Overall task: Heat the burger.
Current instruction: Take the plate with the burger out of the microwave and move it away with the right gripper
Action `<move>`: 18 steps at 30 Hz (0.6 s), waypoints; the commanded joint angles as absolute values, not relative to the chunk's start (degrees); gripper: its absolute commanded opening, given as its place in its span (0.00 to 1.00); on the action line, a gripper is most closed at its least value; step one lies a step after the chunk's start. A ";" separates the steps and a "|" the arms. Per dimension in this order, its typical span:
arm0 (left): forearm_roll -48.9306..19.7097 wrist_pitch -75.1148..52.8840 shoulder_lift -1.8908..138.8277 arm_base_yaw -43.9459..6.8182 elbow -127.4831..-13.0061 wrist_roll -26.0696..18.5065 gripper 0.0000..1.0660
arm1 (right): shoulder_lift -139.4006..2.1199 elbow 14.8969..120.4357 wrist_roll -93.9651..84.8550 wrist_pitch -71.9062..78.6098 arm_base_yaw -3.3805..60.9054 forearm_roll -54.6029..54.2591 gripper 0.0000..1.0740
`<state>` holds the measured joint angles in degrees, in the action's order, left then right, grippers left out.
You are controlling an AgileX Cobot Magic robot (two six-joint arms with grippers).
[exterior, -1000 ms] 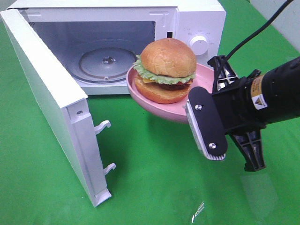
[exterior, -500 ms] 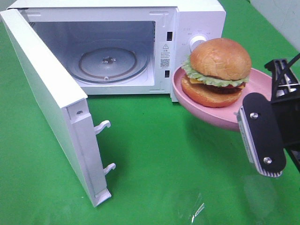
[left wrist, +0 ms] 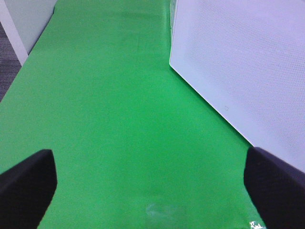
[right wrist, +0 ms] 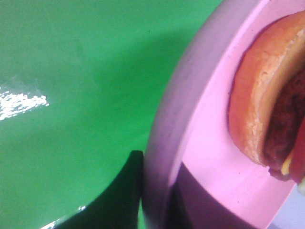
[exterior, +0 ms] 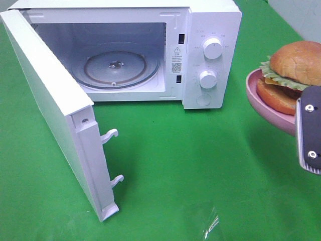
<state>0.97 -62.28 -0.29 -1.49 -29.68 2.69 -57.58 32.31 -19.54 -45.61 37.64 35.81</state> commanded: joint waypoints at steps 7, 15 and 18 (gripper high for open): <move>0.80 -61.36 -1.15 -1.32 -29.62 2.69 0.94 | -56.72 32.54 -6.13 -52.60 37.53 39.42 0.00; 0.80 -61.36 -1.15 -1.32 -29.62 2.69 0.94 | -56.72 32.54 5.61 -57.81 37.53 40.85 0.00; 0.80 -61.36 -1.15 -1.32 -29.62 2.69 0.94 | -57.01 32.54 13.52 -58.21 37.53 42.28 0.00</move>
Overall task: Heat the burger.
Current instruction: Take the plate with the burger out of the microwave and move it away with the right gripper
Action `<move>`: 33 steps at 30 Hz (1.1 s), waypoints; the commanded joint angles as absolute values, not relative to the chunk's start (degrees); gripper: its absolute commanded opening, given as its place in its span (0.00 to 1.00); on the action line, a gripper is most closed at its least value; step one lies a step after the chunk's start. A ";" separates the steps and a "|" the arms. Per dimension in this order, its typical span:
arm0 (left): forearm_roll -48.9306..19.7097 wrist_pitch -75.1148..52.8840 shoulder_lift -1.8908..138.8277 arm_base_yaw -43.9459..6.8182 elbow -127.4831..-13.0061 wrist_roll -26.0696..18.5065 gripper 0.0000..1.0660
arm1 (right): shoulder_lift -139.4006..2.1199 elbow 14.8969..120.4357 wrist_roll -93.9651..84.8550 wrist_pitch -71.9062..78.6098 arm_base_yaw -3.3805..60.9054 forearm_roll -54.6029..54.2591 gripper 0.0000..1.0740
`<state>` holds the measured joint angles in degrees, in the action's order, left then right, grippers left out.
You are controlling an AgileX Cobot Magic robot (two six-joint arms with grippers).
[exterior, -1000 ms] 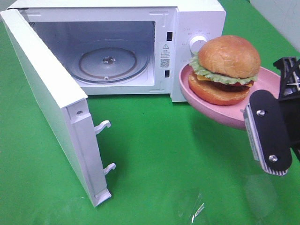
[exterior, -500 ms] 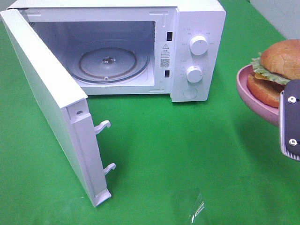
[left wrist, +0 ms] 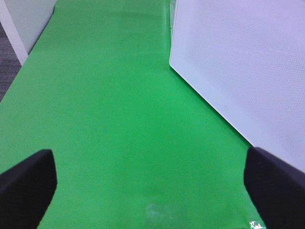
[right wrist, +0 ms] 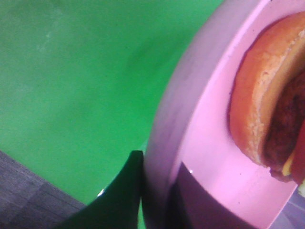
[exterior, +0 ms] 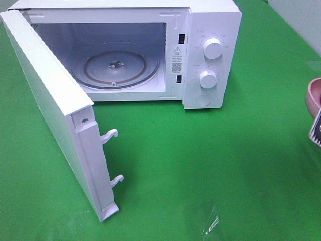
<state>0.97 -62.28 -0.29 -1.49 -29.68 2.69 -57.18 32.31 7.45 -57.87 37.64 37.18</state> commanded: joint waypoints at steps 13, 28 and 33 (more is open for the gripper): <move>0.80 -61.36 -1.15 -1.32 -29.62 2.69 0.94 | -68.64 32.60 34.09 -61.65 37.41 46.07 0.00; 0.80 -61.36 -1.15 -1.32 -29.62 2.69 0.94 | -83.54 32.60 48.36 -58.21 37.36 47.38 0.00; 0.80 -61.36 -1.15 -1.32 -29.62 2.69 0.94 | -86.80 32.60 50.31 -56.95 37.36 48.30 0.00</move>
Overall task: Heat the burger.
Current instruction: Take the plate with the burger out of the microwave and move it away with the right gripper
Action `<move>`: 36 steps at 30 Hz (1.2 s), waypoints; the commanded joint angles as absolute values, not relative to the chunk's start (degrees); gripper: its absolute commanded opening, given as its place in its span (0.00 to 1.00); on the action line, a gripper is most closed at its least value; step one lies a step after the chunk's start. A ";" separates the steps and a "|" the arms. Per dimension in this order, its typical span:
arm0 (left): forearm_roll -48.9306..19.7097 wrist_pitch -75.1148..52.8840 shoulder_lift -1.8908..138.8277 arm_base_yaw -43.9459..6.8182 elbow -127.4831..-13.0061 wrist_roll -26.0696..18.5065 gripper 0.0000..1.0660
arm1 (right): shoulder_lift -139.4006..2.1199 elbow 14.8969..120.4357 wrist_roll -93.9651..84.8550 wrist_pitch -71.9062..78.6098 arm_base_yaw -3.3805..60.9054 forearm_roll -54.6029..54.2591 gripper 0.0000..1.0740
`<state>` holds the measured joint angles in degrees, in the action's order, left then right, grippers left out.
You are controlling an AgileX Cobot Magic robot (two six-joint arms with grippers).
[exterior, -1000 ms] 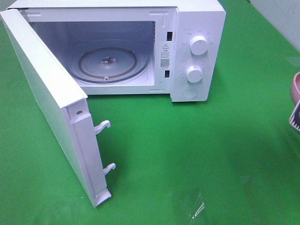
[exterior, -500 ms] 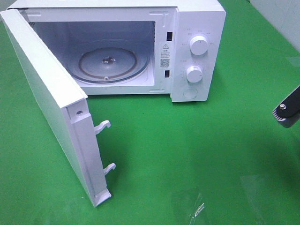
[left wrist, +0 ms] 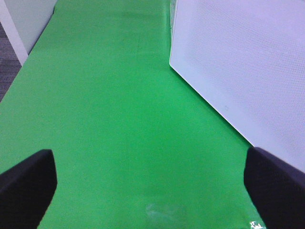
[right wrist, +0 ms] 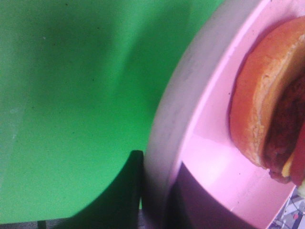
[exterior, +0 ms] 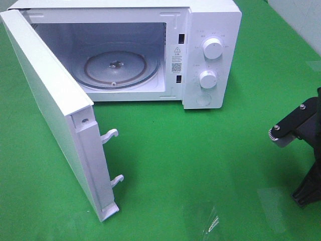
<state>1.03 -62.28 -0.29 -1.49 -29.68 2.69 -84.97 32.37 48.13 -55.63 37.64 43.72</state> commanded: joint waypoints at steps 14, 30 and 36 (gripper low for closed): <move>0.80 -61.36 -1.15 -1.32 -29.62 2.69 0.94 | -95.05 34.61 53.80 -50.13 31.91 49.56 0.02; 0.80 -61.36 -1.15 -1.32 -29.62 2.69 0.94 | -102.96 34.84 55.58 -43.66 26.70 49.39 0.09; 0.80 -61.36 -1.15 -1.32 -29.62 2.69 0.94 | -102.73 36.21 55.12 -43.77 26.70 47.78 0.21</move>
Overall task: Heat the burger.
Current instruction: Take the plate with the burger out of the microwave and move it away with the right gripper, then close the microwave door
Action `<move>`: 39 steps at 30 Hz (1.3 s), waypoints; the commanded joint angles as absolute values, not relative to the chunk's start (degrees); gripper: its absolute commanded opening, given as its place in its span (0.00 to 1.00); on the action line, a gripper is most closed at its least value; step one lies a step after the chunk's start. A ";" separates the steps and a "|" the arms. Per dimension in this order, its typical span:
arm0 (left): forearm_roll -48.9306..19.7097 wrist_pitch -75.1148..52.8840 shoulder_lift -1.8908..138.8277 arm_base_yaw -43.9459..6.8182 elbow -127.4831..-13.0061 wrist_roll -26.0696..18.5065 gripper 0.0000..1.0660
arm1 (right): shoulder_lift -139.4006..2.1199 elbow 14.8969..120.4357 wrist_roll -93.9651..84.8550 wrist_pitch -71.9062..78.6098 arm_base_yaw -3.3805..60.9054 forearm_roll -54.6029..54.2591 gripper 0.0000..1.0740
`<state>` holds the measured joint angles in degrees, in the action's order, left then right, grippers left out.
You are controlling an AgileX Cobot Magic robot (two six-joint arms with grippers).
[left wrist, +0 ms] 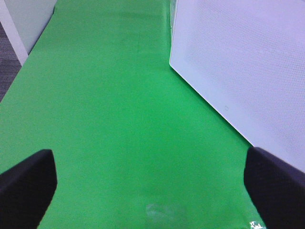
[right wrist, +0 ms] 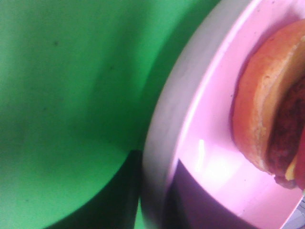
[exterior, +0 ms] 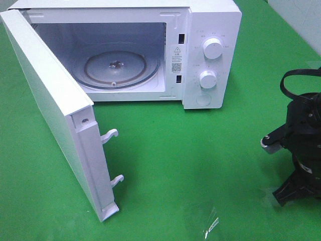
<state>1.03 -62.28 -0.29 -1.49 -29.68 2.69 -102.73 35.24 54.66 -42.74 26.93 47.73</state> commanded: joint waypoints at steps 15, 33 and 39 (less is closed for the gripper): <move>0.80 -61.36 -1.15 -1.32 -29.62 2.69 0.94 | -92.93 39.48 40.34 -44.06 26.87 34.84 0.43; 0.80 -61.36 -1.15 -1.32 -29.62 2.69 0.94 | -64.63 39.48 18.62 -44.58 26.87 16.50 0.76; 0.80 -61.36 -1.15 -1.32 -29.62 2.69 0.94 | -59.30 39.48 17.53 -47.50 26.87 14.84 0.74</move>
